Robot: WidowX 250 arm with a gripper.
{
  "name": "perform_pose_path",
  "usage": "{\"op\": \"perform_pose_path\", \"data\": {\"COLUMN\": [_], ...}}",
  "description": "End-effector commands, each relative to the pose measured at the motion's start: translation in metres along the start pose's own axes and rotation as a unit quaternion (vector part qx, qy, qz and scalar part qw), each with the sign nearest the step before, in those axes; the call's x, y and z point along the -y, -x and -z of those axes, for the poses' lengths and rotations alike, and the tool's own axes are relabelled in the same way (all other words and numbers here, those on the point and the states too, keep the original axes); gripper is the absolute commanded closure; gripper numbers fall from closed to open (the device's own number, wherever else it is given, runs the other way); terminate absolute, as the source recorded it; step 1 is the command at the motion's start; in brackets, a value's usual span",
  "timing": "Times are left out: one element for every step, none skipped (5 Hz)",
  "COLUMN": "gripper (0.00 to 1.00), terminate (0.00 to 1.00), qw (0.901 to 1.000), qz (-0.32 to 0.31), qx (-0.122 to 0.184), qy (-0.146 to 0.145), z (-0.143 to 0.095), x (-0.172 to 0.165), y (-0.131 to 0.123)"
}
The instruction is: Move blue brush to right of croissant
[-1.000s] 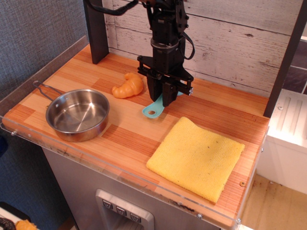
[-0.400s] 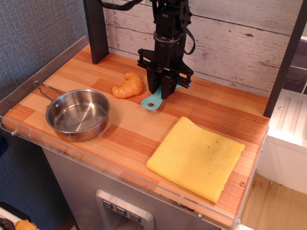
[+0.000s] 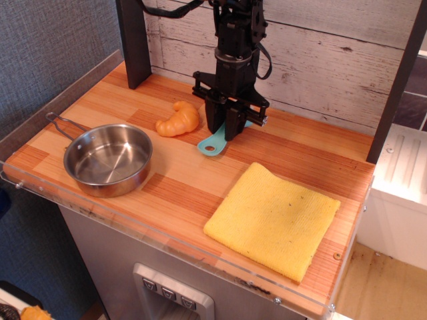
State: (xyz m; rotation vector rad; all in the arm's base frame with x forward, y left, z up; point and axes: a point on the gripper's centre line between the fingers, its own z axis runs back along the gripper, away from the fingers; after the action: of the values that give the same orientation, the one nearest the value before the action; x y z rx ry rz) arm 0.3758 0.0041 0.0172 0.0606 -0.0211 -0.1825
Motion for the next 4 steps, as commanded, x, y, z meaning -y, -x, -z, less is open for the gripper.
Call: {"op": "perform_pose_path", "data": {"gripper": [0.00,0.00,0.00,0.00], "terminate": [0.00,0.00,0.00,0.00], "qw": [0.9998,0.9998,0.9993,0.9985], "qz": [-0.013,-0.010,-0.011,-0.015], "qx": [0.015,0.020,0.036,0.053], "qy": [0.004,0.003,-0.001,0.004], "z": [-0.010,-0.020,-0.038,-0.056], "x": [-0.009,-0.014,-0.018,-0.011], "y": [-0.001,0.004,0.014,0.031]}}
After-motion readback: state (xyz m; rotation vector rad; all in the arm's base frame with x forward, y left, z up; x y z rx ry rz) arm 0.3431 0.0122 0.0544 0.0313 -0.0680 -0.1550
